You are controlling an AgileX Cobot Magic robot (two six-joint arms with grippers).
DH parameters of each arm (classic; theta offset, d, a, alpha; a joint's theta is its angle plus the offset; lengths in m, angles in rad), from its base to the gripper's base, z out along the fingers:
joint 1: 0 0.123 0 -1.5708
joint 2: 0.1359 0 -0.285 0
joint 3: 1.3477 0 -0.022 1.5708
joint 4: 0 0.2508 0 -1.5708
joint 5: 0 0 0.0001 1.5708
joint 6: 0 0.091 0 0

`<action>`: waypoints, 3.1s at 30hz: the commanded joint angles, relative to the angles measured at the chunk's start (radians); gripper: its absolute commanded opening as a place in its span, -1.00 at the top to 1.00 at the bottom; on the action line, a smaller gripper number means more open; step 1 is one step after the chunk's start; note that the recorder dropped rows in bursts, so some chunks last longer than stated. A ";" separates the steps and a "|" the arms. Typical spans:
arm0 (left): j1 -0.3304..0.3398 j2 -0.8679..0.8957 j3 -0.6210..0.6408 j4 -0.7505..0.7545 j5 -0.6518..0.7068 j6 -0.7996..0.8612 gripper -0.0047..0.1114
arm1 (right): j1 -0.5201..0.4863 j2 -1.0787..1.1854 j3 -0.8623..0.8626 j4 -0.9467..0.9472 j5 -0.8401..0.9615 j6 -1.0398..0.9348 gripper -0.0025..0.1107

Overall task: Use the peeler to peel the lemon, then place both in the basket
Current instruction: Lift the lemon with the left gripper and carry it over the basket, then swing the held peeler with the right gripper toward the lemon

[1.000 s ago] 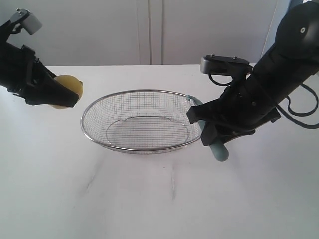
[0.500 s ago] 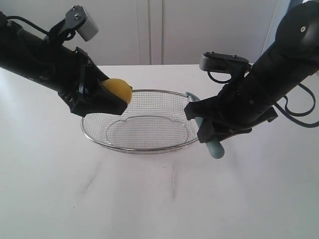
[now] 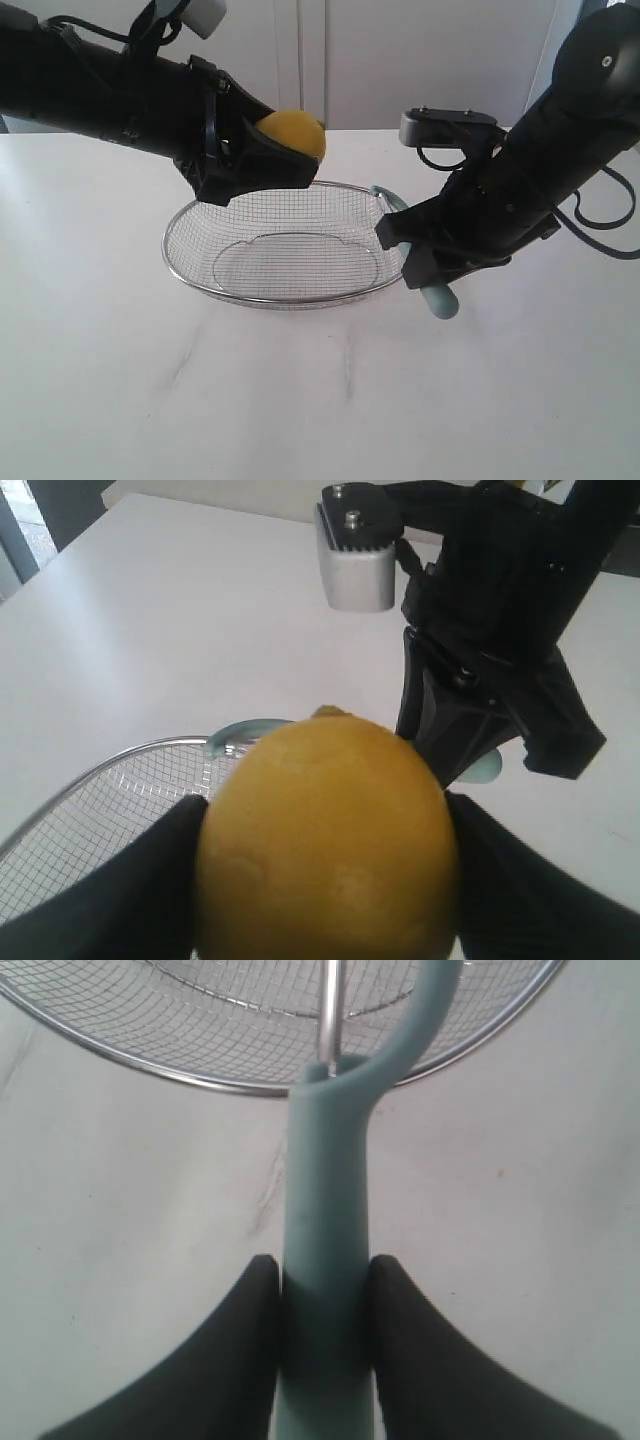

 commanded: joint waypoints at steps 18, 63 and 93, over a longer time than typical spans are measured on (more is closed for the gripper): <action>-0.001 0.039 0.162 -0.432 0.004 0.374 0.92 | -0.007 -0.005 0.004 0.001 -0.011 -0.078 0.96; -0.001 0.039 0.213 -0.392 0.030 0.333 0.92 | -0.009 0.066 0.081 0.601 0.103 -0.554 0.96; -0.001 0.039 0.213 -0.384 -0.004 0.333 0.92 | -0.118 0.039 0.081 0.586 0.245 -0.544 0.96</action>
